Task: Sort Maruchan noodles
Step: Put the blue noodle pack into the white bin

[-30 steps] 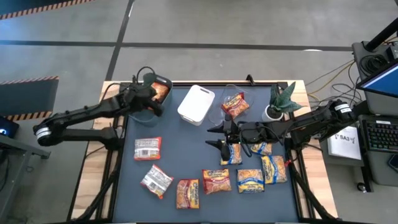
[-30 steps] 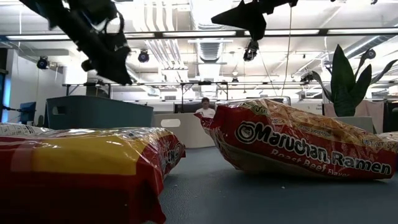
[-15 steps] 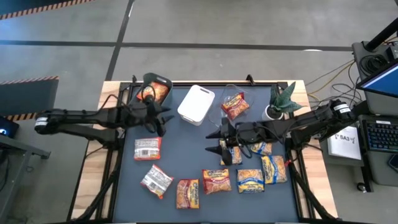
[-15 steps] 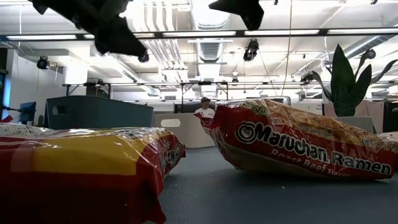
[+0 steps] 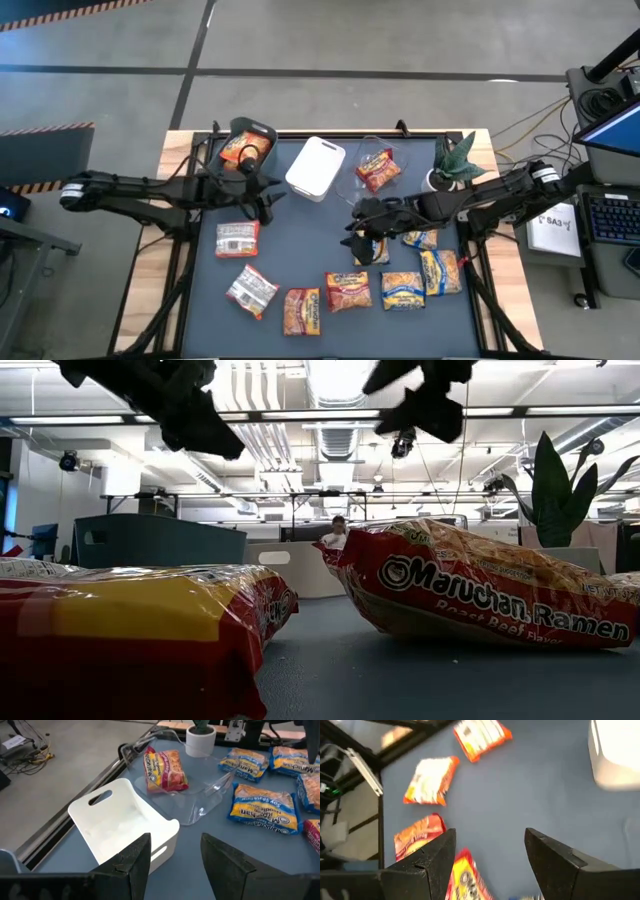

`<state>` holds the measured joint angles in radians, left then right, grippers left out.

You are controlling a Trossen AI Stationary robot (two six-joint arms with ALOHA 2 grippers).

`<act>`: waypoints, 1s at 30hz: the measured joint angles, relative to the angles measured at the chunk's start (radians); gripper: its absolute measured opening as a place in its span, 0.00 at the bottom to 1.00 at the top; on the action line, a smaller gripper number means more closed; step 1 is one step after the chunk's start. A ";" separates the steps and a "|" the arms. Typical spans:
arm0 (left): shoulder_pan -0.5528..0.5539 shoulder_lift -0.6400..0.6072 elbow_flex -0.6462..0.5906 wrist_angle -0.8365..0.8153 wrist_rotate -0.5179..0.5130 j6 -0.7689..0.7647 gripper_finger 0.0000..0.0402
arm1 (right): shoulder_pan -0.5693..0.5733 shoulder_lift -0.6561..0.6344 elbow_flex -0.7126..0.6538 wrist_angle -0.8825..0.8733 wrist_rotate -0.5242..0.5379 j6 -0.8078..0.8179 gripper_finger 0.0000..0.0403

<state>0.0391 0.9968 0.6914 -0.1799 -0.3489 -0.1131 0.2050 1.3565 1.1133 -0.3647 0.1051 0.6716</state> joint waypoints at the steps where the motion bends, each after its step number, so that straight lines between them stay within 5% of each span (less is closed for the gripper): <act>1: 0.000 0.007 0.000 0.007 0.000 0.000 0.39 | 0.000 0.005 0.010 -0.041 -0.007 0.043 0.55; 8: 0.000 0.050 0.000 0.032 0.000 0.021 0.39 | 0.002 0.057 0.039 -0.325 -0.069 0.361 0.55; 18: 0.000 0.074 0.000 0.075 -0.004 0.060 0.39 | 0.009 0.166 -0.055 -0.425 -0.213 0.565 0.53; 30: 0.000 0.063 0.050 0.039 -0.001 0.070 0.39 | 0.001 0.248 -0.081 -0.400 -0.071 0.575 0.37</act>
<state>0.0391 1.0599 0.7415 -0.1408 -0.3504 -0.0429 0.2057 1.6040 1.0325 -0.7649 0.0345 1.2465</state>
